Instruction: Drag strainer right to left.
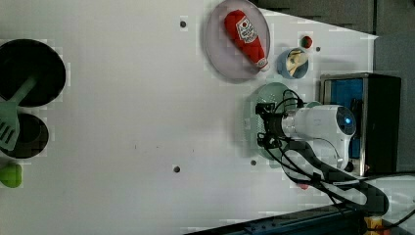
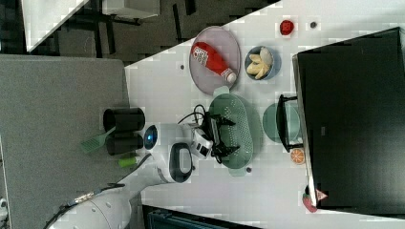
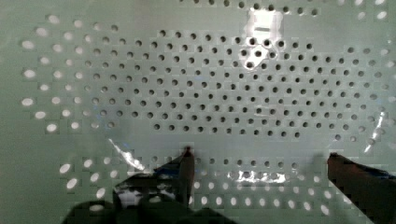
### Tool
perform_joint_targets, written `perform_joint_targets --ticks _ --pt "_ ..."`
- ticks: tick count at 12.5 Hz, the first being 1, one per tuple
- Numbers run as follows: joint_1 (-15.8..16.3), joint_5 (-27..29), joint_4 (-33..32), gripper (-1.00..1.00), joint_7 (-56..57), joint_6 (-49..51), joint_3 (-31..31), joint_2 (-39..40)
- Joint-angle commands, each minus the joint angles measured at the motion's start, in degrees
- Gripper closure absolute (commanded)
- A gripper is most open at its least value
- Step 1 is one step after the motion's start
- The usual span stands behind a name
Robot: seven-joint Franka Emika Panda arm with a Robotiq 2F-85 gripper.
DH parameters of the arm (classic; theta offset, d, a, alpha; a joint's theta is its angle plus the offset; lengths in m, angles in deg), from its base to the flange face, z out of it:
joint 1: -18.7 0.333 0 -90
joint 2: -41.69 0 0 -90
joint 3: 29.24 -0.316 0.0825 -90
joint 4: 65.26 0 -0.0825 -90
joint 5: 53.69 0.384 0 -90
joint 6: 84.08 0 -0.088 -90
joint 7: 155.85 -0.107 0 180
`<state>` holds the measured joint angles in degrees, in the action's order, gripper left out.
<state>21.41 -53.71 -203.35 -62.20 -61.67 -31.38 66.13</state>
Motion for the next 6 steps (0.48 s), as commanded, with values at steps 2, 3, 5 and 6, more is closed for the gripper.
perform_joint_targets --ticks 2,3,5,6 --pt "5.3 2.5 1.1 -1.00 -10.9 1.8 -1.3 -0.9" --pt "6.5 2.5 1.2 -1.00 -12.4 1.8 -1.6 -0.9" --pt "9.0 2.5 1.5 -1.00 -16.3 1.9 -2.4 -0.8" --pt "10.2 2.5 1.8 -1.00 -18.2 1.9 -2.7 -0.7"
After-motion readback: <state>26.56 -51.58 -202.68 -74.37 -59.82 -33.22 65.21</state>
